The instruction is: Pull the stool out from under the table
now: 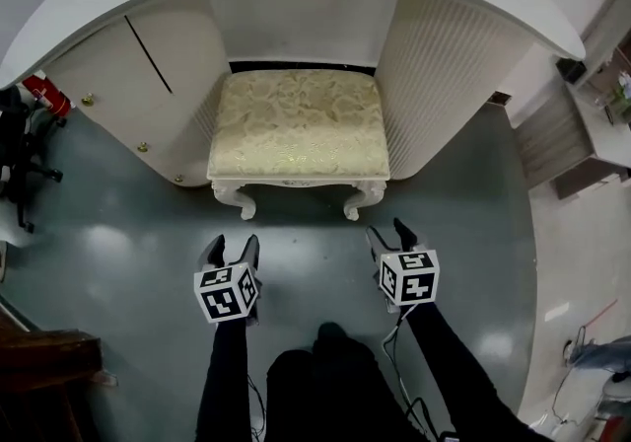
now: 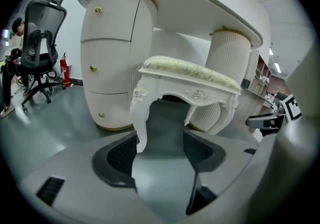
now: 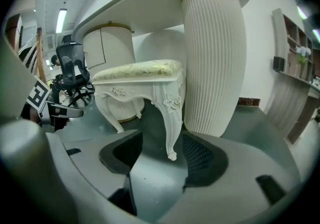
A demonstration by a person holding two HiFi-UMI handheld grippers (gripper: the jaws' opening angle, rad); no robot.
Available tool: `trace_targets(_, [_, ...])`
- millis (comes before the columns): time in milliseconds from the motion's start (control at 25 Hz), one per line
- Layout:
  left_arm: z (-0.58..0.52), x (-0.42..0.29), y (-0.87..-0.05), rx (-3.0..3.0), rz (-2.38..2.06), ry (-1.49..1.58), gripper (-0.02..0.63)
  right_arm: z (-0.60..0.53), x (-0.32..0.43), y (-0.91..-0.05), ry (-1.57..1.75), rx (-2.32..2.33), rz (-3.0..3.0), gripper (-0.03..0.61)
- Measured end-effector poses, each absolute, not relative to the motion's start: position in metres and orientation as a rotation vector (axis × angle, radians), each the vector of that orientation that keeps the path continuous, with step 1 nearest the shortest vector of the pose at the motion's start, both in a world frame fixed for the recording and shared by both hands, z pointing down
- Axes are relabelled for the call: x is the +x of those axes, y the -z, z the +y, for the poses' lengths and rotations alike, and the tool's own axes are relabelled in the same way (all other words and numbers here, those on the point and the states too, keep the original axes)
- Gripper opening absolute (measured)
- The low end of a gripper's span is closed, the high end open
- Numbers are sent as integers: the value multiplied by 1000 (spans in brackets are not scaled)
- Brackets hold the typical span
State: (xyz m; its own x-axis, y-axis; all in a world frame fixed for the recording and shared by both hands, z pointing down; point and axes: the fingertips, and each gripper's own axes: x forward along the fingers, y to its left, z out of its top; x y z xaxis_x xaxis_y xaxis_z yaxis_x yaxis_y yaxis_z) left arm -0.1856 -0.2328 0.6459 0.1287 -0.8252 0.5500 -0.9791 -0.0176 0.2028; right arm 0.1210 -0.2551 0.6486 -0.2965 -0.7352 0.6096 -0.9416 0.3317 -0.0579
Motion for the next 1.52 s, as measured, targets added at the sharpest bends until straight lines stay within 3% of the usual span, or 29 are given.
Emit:
trace_targets(200, [-250, -192, -681, 1854, -1749, -343, 296, -278, 121, -679, -591, 1494, -2155, 304])
trace_targets(360, [-267, -200, -705, 1833, -1761, -337, 299, -298, 121, -702, -582, 1492, -2162, 318])
trace_targets(1360, [-365, -230, -741, 1823, -1828, -415, 301, -358, 113, -733, -467, 1539, -2197, 313])
trace_targets(1520, [-373, -229, -738, 1834, -1834, -409, 287, -362, 109, -733, -453, 1560, -2197, 238])
